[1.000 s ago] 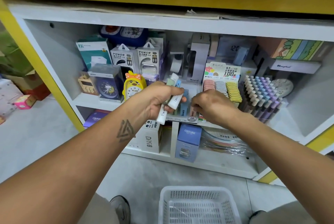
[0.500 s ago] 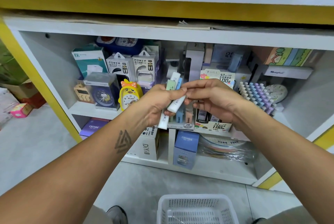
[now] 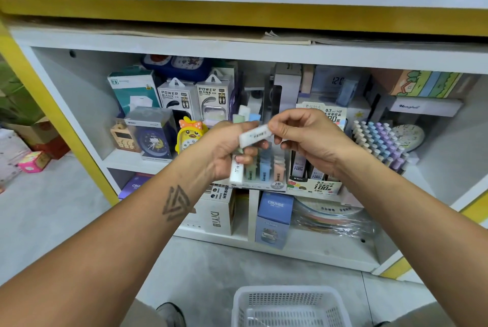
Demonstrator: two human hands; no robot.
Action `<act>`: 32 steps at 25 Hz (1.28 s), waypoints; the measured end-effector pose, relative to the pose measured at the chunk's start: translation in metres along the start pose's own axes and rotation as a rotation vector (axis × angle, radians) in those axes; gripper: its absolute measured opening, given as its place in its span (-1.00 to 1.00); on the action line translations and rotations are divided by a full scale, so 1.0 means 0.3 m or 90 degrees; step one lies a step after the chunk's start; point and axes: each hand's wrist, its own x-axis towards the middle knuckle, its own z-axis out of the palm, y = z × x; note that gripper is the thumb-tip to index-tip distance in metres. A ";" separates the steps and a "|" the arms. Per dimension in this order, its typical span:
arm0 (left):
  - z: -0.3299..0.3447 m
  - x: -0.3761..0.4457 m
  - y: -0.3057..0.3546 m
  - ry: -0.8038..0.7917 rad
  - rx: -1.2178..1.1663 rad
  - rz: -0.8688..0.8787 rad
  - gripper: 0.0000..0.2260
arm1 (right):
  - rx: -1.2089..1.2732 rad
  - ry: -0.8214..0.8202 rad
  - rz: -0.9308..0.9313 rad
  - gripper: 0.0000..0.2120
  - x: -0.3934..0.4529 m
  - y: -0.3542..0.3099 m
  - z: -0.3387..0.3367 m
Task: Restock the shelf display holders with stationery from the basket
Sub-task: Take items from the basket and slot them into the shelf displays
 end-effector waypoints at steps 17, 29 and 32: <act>-0.149 0.012 0.047 0.221 0.022 0.012 -0.88 | -0.489 0.277 -0.131 -0.90 0.185 0.045 0.051; -0.117 0.061 0.026 0.204 0.047 -0.010 -0.88 | -0.935 0.181 -0.112 -0.78 0.236 0.012 0.035; -0.081 0.067 0.012 0.176 0.061 -0.025 -0.88 | -0.953 0.112 -0.087 -0.75 0.172 0.011 0.005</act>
